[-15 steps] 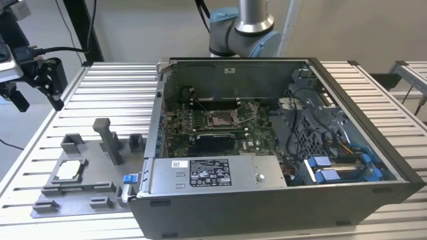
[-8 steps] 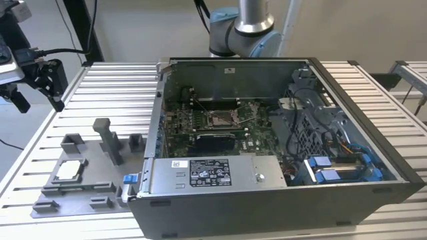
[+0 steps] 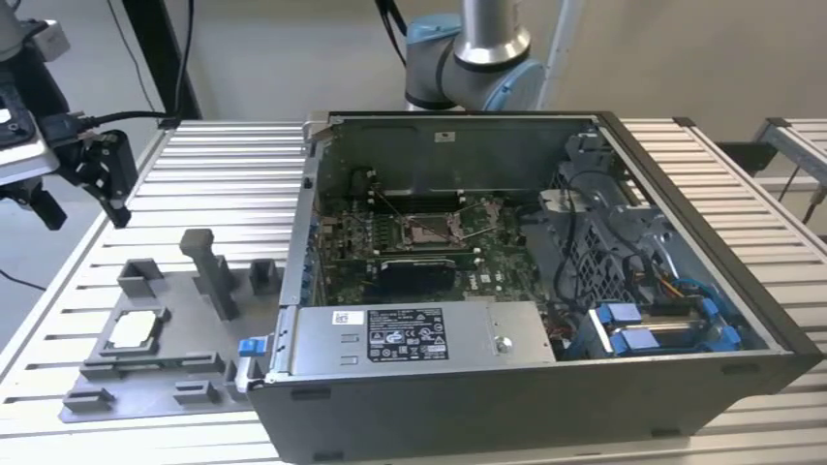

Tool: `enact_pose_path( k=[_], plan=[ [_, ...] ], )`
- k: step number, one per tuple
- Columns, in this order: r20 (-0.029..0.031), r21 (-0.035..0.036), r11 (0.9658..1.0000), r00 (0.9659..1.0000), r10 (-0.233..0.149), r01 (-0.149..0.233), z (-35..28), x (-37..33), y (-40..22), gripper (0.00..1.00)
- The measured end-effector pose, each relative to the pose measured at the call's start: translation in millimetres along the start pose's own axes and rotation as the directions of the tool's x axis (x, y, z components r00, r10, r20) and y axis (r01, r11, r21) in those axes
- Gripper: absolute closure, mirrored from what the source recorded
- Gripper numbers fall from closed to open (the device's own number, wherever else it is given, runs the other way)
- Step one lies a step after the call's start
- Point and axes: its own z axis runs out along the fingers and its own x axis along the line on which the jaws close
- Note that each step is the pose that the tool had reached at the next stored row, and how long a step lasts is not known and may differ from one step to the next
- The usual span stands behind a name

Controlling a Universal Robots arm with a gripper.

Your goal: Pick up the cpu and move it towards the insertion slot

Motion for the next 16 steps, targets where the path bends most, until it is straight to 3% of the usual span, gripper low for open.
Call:
enact_pose_path(
  k=[16],
  plan=[
    [-0.001, 0.0, 0.9998, 0.9998, 0.02, -0.02, 28.4, 3.5, -1.1, 0.0]
  ],
)
